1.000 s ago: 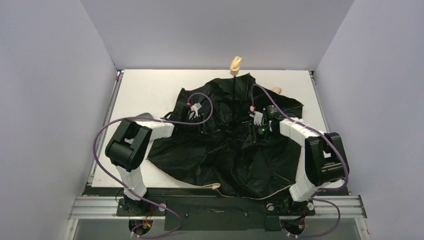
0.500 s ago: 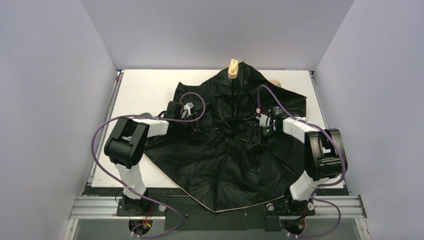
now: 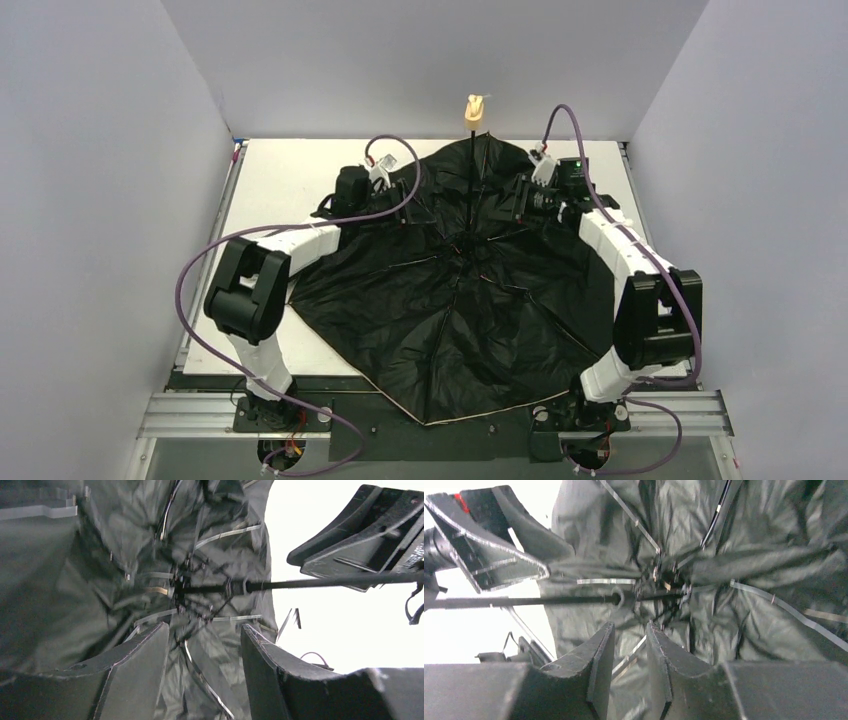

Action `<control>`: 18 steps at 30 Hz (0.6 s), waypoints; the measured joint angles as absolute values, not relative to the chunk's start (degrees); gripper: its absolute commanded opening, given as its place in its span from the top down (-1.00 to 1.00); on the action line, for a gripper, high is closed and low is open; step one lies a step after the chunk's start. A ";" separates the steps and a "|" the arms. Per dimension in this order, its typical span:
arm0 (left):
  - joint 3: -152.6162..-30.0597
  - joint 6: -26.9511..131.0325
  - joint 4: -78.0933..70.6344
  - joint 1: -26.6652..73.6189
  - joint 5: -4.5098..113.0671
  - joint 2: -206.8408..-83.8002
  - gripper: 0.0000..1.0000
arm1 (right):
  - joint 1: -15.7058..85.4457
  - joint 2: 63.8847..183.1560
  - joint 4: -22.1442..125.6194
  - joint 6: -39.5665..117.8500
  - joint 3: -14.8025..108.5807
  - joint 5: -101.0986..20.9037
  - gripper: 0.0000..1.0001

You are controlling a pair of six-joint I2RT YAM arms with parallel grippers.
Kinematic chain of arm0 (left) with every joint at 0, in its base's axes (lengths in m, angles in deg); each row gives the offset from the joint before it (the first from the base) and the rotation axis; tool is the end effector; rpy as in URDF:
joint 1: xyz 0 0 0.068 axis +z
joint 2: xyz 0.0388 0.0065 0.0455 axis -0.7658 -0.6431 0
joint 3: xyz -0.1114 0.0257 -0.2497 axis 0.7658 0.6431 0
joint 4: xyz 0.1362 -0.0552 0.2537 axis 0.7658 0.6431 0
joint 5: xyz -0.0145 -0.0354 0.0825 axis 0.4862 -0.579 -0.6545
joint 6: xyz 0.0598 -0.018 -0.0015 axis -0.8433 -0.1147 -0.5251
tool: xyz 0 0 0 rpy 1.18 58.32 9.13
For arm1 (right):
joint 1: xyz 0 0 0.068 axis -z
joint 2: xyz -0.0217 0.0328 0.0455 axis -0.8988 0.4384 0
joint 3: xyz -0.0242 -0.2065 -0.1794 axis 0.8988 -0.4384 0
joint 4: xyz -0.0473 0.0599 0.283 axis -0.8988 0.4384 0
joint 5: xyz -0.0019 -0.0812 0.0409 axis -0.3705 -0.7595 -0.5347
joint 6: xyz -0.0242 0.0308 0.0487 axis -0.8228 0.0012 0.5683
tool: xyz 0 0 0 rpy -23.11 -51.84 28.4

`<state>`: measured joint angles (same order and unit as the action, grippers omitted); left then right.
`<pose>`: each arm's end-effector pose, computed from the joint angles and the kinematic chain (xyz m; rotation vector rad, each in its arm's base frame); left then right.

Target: Open the umbrella

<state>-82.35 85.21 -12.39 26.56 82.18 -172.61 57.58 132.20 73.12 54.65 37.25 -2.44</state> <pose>0.3835 -0.1967 0.1879 0.0108 2.2667 -1.3403 0.3669 0.0753 0.2450 -0.0692 2.3620 1.1769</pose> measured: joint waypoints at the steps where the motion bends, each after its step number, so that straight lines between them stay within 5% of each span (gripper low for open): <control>1: -83.88 85.26 -13.20 26.62 81.98 -173.48 -0.05 | 57.58 133.05 71.52 55.99 37.97 -2.81 0.49; 18: -94.85 88.84 -19.28 24.24 77.83 -193.26 0.02 | 54.54 158.36 55.52 65.93 51.31 -11.31 0.53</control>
